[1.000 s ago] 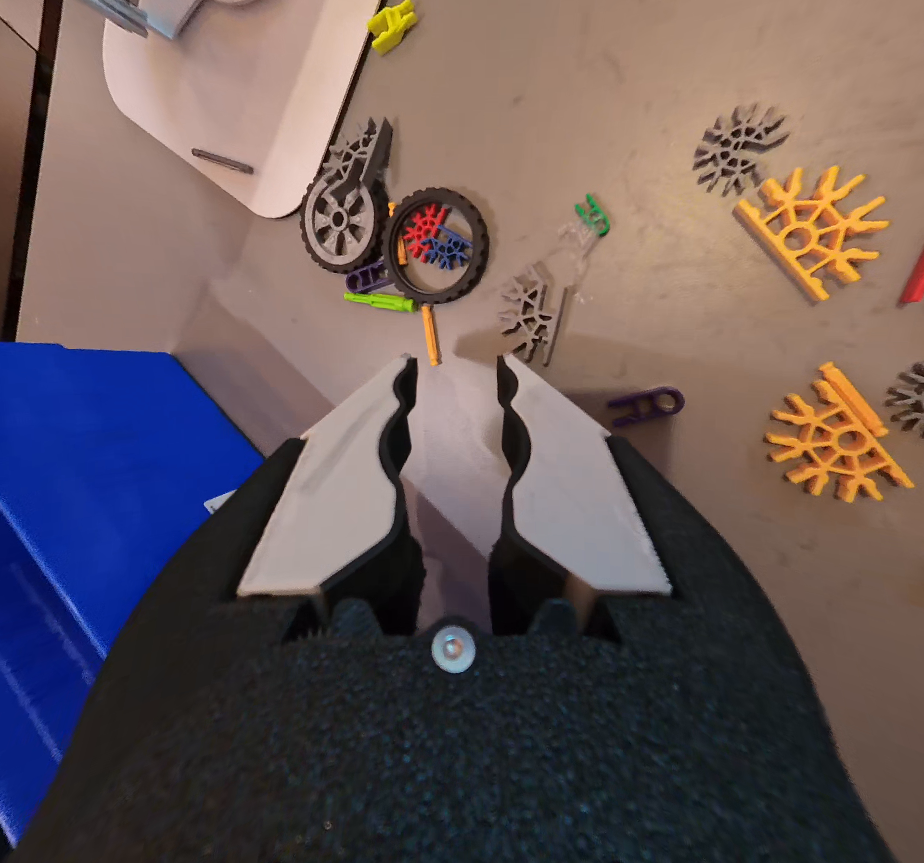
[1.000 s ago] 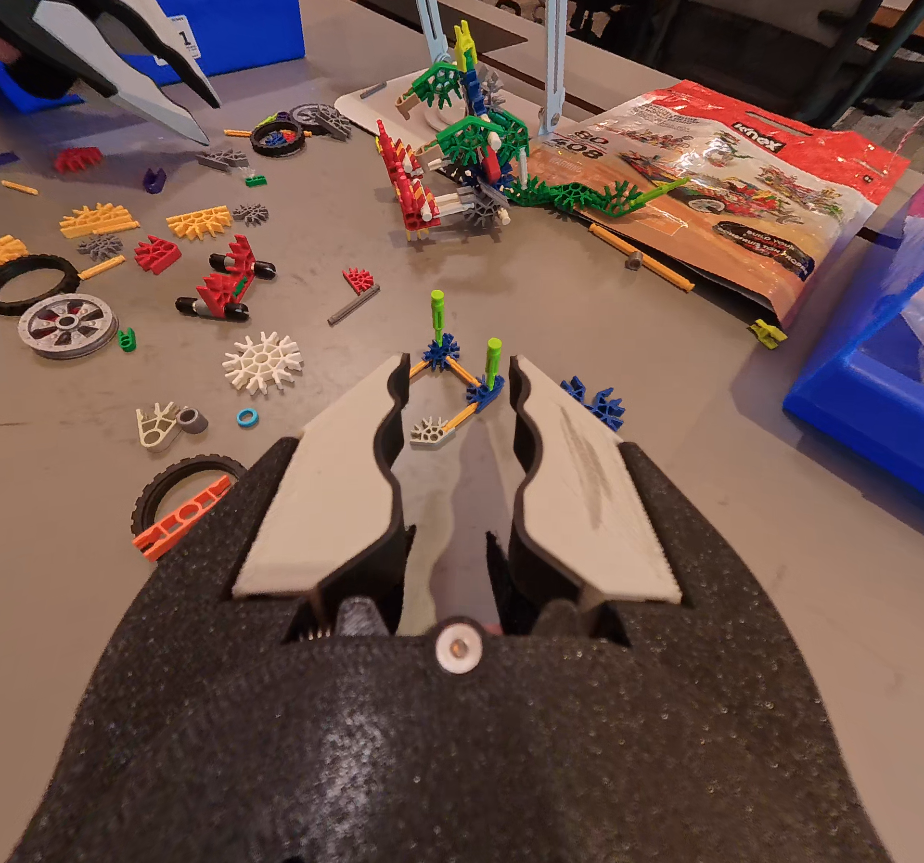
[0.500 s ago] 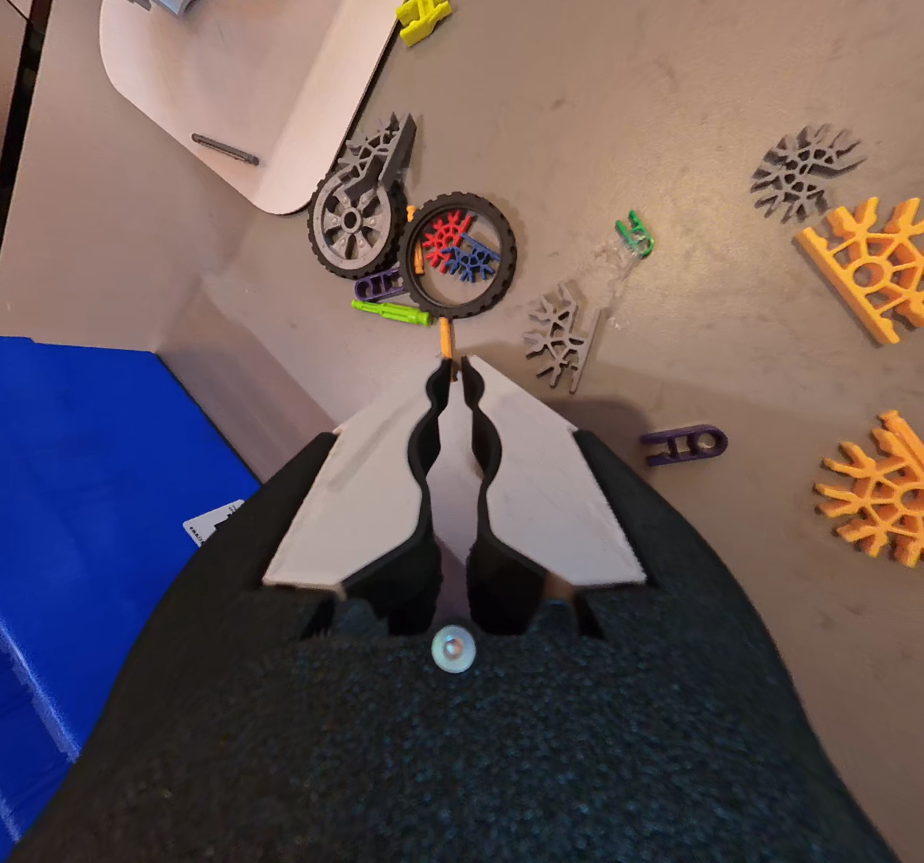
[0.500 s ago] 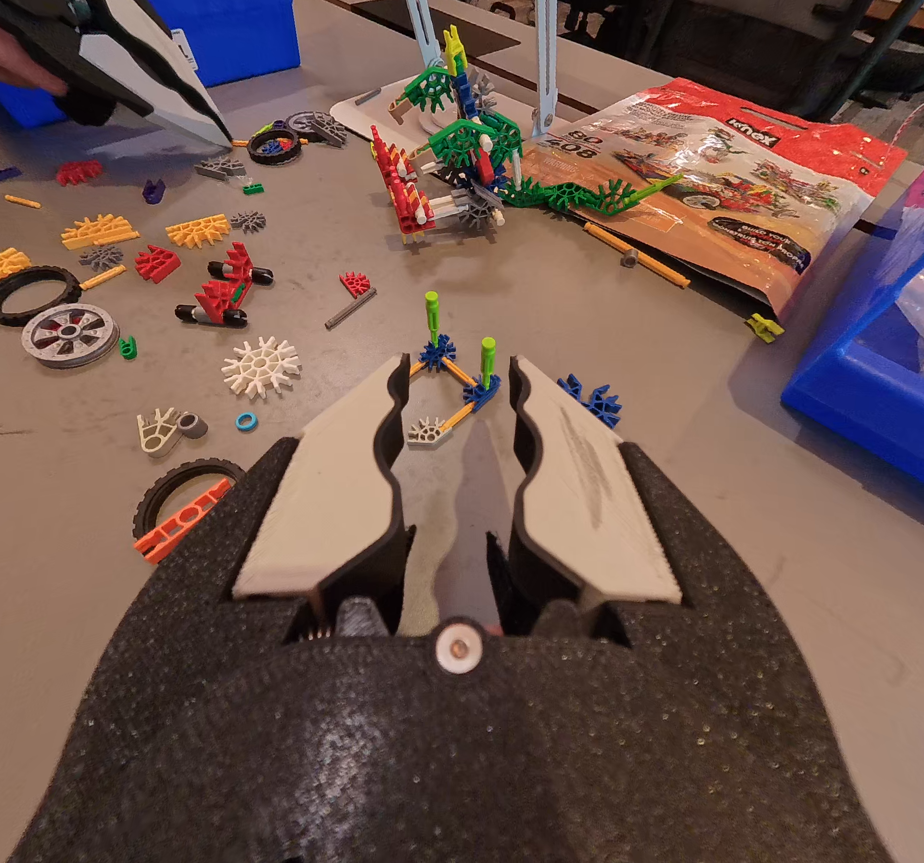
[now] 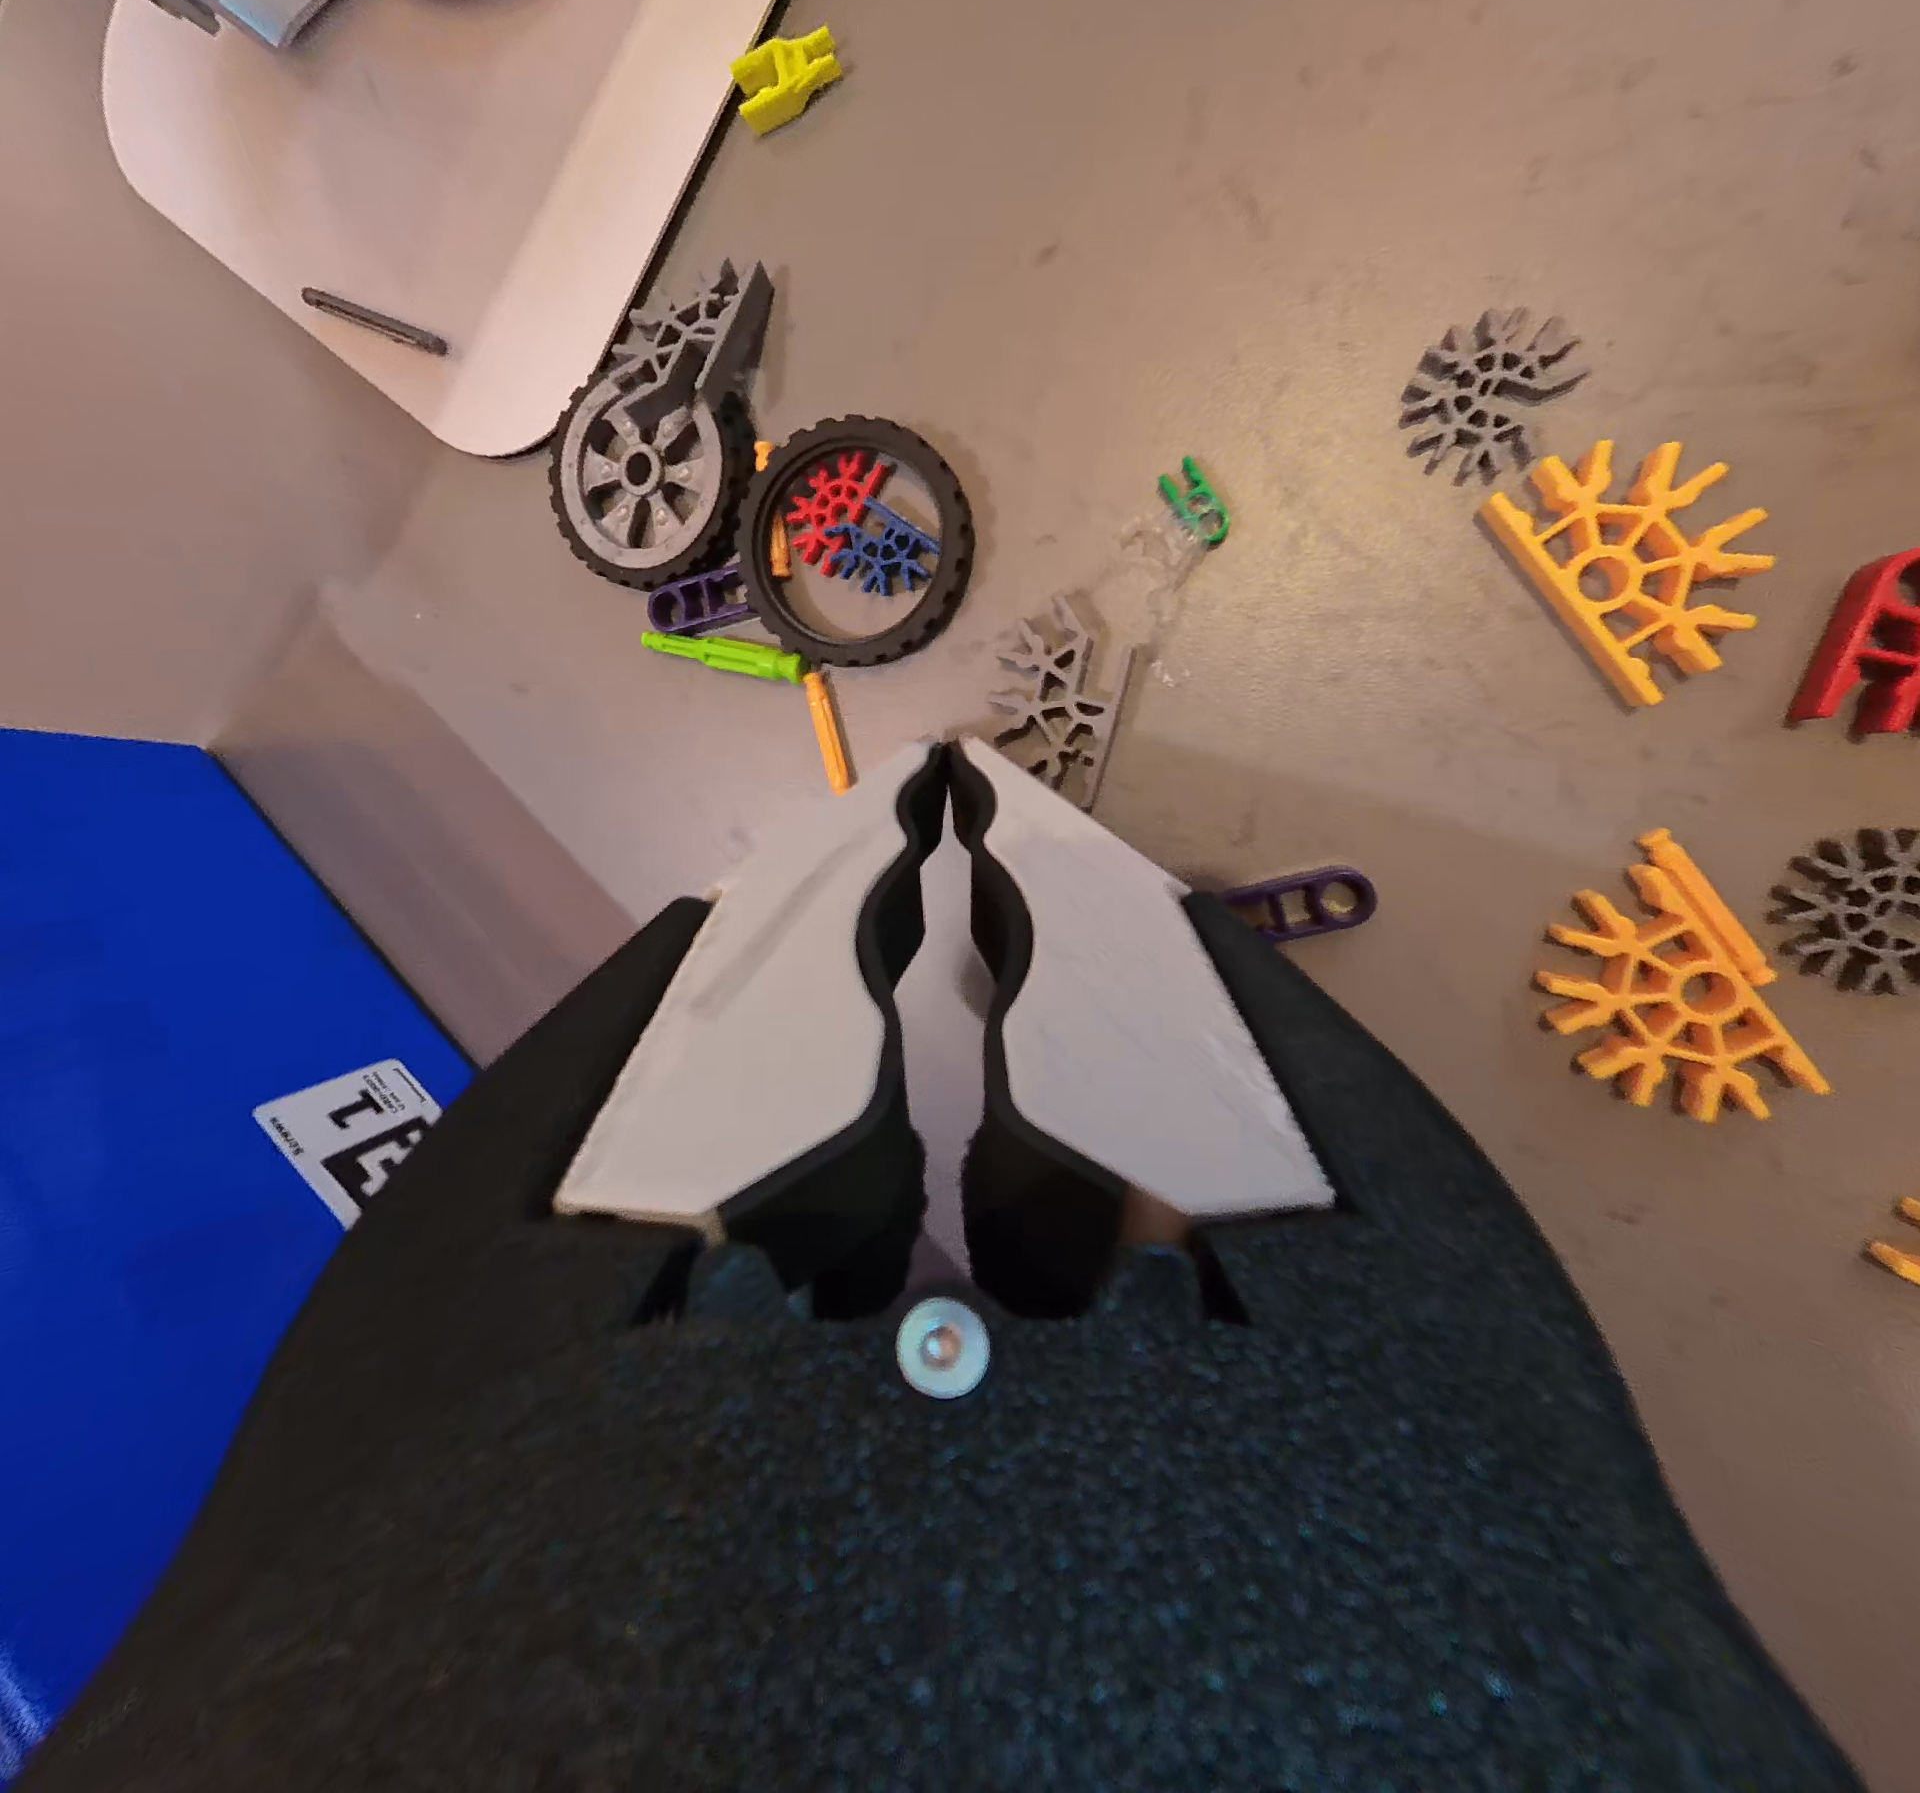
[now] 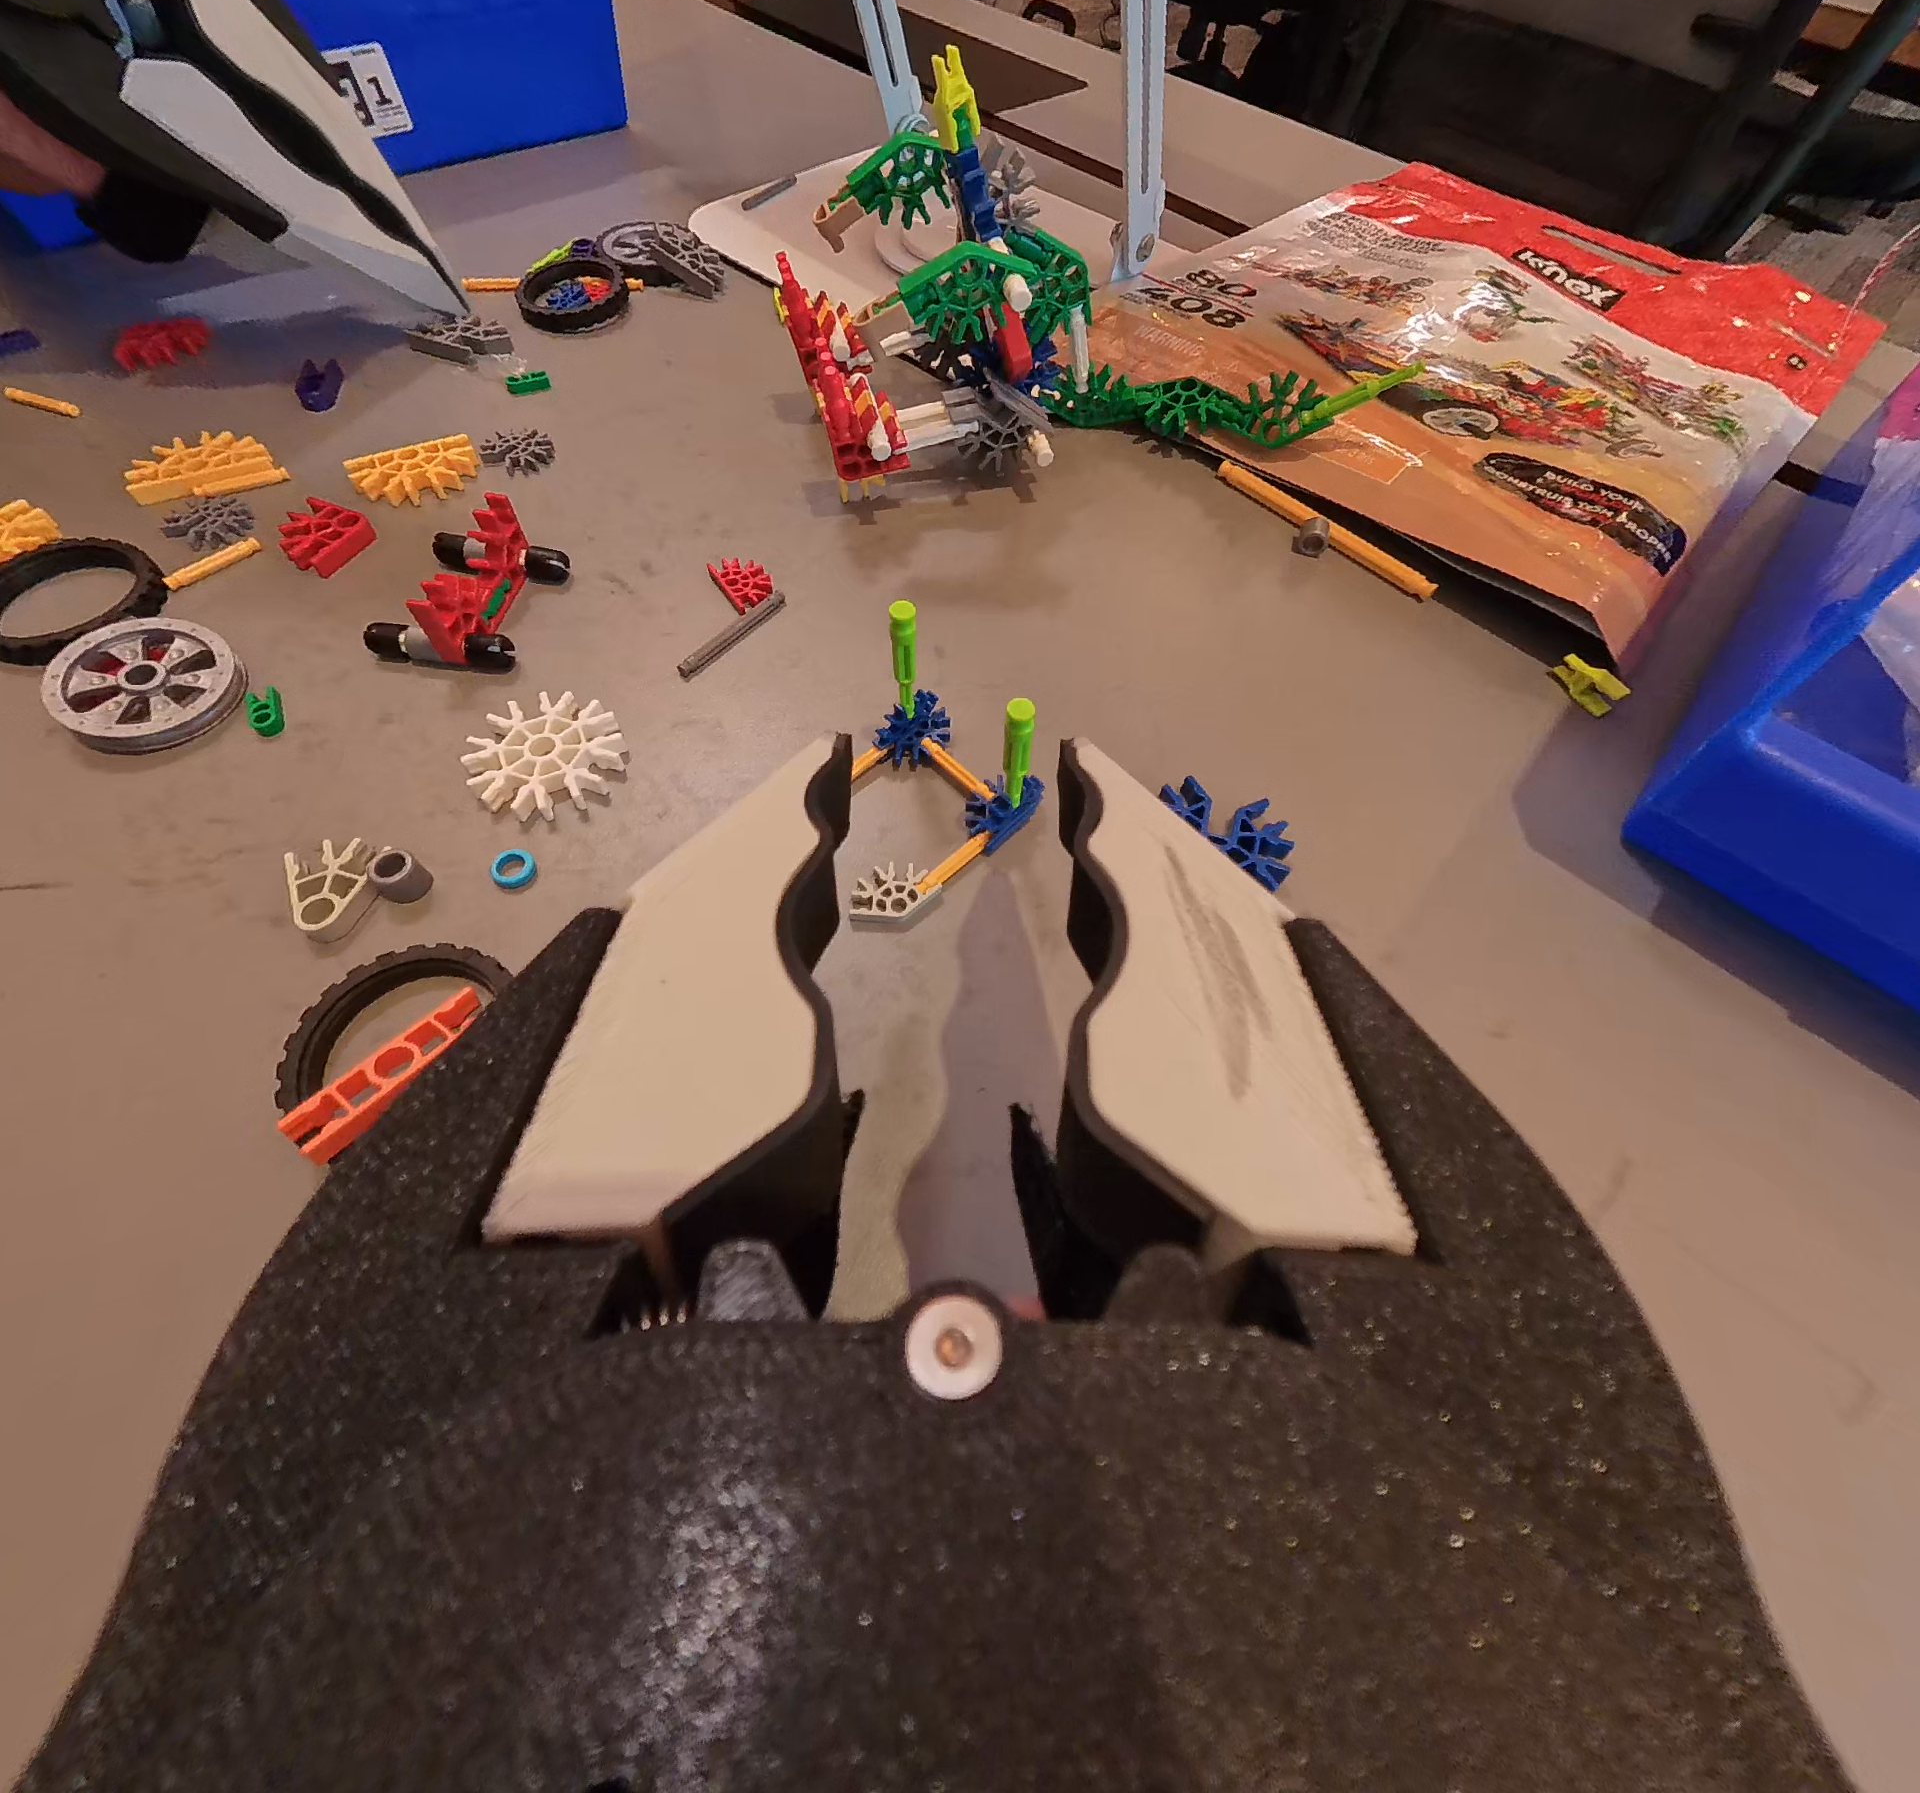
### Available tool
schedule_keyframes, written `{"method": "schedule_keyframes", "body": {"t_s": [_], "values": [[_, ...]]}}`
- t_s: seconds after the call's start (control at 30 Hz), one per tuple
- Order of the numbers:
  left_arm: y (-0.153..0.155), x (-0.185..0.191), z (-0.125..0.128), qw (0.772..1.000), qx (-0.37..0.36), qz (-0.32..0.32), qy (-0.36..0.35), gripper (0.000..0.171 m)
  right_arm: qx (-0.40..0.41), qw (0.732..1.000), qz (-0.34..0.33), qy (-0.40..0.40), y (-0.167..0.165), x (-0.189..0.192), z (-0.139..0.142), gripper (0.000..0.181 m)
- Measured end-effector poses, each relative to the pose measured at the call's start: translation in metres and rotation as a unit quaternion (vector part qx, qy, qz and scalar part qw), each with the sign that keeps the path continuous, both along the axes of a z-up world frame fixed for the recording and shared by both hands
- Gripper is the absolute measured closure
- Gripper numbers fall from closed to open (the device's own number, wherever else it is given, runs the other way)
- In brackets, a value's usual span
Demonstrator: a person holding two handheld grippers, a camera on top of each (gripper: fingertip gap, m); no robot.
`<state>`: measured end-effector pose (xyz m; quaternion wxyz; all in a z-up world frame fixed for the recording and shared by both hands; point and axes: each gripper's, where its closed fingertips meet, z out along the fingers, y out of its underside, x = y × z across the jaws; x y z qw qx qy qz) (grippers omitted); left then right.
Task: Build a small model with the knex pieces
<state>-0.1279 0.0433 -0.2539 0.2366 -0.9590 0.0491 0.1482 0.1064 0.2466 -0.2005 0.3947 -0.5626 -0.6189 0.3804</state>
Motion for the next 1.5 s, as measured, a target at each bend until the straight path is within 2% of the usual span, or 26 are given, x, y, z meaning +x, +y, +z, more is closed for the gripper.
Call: {"method": "schedule_keyframes", "body": {"t_s": [0.23, 0.4, 0.57, 0.7, 0.8, 1.17, 1.37, 1.5], "values": [[0.002, 0.01, 0.001, 1.0, 0.022, -0.003, -0.017, 0.171, 0.001, 1.0, 0.0, 0.0, 0.0, 0.0, 0.0, 0.142], [0.002, 0.006, 0.003, 0.999, 0.035, 0.015, -0.018, 0.154, 0.0, 1.0, 0.0, 0.0, 0.0, 0.0, 0.0, 0.142], [0.003, 0.007, 0.003, 0.999, 0.04, 0.017, -0.03, 0.156, 0.0, 1.0, 0.0, 0.0, 0.0, 0.0, 0.0, 0.142], [0.005, 0.012, 0.0, 0.998, 0.046, 0.012, -0.047, 0.171, 0.001, 1.0, 0.001, 0.0, 0.0, 0.0, 0.0, 0.142], [0.005, 0.012, 0.0, 0.998, 0.047, 0.009, -0.035, 0.171, 0.001, 1.0, 0.001, 0.0, 0.0, 0.0, 0.0, 0.142], [-0.001, 0.031, 0.0, 0.996, 0.05, -0.015, -0.073, 0.171, 0.003, 1.0, 0.002, -0.001, -0.001, 0.001, 0.0, 0.142], [-0.003, 0.033, 0.001, 0.996, 0.053, -0.016, -0.072, 0.171, 0.002, 1.0, 0.001, -0.001, -0.001, 0.0, 0.0, 0.142], [-0.005, 0.027, 0.003, 0.996, 0.06, -0.002, -0.063, 0.159, 0.003, 1.0, 0.001, -0.001, -0.001, 0.001, 0.0, 0.142]]}}
